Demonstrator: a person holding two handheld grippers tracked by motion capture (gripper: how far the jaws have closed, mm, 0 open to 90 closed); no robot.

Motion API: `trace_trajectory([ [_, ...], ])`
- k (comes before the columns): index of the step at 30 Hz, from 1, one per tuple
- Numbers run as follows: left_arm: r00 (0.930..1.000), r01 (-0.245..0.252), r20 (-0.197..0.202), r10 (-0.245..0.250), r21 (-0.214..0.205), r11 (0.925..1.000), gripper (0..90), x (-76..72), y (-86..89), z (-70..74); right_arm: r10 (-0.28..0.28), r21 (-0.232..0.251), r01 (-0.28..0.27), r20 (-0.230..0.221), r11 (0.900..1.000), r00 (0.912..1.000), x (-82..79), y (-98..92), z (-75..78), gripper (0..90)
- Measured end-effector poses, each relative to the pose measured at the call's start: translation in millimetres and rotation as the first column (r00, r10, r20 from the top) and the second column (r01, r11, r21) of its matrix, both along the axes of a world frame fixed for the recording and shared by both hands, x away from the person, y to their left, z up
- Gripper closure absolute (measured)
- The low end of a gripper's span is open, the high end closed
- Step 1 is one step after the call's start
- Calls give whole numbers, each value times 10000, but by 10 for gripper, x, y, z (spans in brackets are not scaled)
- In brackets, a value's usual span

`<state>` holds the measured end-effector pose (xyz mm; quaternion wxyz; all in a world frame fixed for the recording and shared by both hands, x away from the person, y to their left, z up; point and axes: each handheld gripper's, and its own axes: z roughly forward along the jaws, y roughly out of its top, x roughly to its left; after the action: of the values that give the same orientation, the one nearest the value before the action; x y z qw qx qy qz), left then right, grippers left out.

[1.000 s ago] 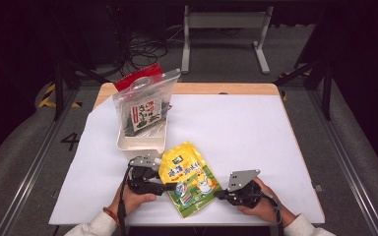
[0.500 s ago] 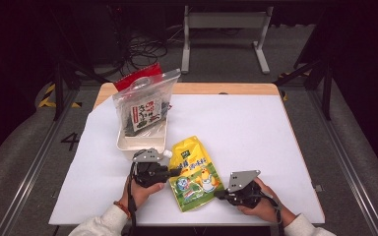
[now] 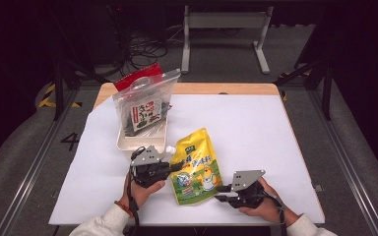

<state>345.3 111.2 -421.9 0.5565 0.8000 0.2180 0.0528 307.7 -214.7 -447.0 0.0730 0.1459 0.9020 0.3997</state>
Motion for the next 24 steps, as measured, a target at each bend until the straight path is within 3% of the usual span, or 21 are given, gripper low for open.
trace_trajectory([
  [2,9991,205,373,-198,-164,9997,895,-51,14,78,-261,442,259,50,9987,9996,24,-77,67,634],
  [5,9972,272,700,-244,-385,9989,898,-103,61,177,-445,643,433,162,9970,9989,41,-148,115,632],
  [15,9944,423,984,-396,-254,9988,899,-121,98,229,-1159,379,1139,541,9928,9918,81,-221,131,537],
  [24,9912,485,1250,-445,-292,9984,900,-121,138,290,-1677,510,1654,460,9849,9848,129,-279,124,467],
])
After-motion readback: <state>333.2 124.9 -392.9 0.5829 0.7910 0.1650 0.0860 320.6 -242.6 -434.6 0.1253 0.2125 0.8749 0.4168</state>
